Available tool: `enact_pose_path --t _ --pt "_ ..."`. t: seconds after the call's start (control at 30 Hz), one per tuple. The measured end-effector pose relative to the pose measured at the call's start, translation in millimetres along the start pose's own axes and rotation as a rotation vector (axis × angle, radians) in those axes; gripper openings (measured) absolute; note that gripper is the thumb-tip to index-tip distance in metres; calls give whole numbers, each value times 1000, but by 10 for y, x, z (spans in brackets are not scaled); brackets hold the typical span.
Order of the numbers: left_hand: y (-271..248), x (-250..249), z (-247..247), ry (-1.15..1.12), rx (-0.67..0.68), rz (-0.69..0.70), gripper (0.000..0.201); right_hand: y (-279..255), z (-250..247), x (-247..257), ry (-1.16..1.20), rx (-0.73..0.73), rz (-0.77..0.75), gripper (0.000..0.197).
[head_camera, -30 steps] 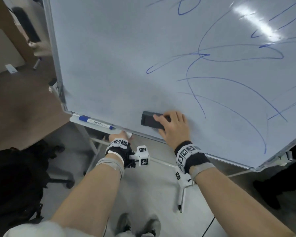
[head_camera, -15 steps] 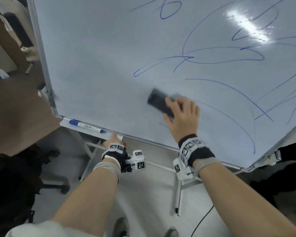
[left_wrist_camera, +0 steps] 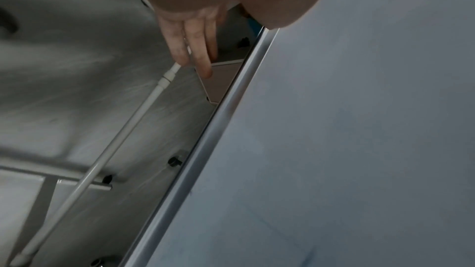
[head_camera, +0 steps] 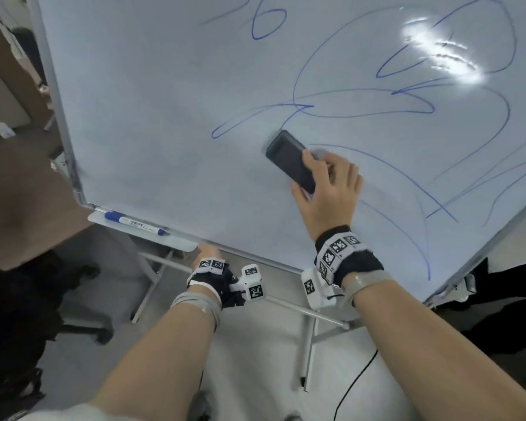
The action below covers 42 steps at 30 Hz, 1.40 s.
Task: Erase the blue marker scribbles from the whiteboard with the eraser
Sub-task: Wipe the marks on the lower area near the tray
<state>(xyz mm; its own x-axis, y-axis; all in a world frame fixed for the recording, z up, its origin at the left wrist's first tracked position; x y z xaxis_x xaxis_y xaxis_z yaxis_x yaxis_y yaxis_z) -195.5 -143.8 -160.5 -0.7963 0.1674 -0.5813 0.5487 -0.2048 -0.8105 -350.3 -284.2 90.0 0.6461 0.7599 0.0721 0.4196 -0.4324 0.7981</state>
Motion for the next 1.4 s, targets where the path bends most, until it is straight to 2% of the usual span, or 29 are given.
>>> enact_pose_path --t 0.1,0.17,0.23,0.3,0.4,0.47,0.57,0.63,0.77,0.83,0.9,1.07,1.13,1.2,1.3,1.4 --pt "-310 46 146 -286 140 -71 55 -585 227 -72 25 228 -208 51" --pt "-371 83 239 -355 187 -52 54 -912 297 -189 3 339 -298 54" --pt "-379 189 335 -394 221 -49 70 -1010 269 -297 -1 369 -294 54" --pt "-474 298 464 -458 234 -64 79 -887 179 -373 -1 326 -233 52" --pt "-627 346 634 -522 223 -56 66 -472 -20 -473 -2 164 -47 47" --pt "-663 373 699 -523 176 -79 67 -224 -155 -540 30 43 46 46" --pt "-678 454 772 -498 163 -112 73 -183 -205 -610 15 0 19 46" --pt "-709 488 788 -510 164 -88 72 -382 -117 -610 11 102 -91 47" --pt "-610 543 777 -520 170 -46 81 -1098 153 -524 -15 464 -397 53" --pt "-662 533 776 -527 173 -23 82 -1213 165 -536 -19 515 -389 54" --pt "-711 530 772 -511 168 -17 79 -1042 81 -561 -4 448 -304 54" --pt "-469 608 725 -466 148 -49 89 -265 -224 -622 0 107 -50 47" --pt "-425 600 709 -452 140 -41 88 -213 -228 -589 2 71 -33 46" --pt "-657 514 697 -450 159 -39 87 -389 -122 -492 9 173 -113 48" --pt "-764 455 711 -468 162 -22 71 -948 114 -364 -12 468 -311 56" --pt "-718 481 715 -467 169 -33 78 -1277 140 -407 -60 574 -329 59"
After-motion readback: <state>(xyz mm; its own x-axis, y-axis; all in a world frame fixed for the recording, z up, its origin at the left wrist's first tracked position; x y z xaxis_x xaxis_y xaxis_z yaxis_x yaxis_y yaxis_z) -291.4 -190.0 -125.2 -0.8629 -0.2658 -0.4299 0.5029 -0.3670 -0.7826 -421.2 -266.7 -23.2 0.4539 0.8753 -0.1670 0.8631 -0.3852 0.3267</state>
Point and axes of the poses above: each hand's wrist, its own y-axis towards the middle knuckle, its own z-axis out of the palm, x = y × z, the point moved 4 cm from there along y, towards the middle knuckle, and after that the axes turned 7 degrees about -y, right-handed, at the moved point
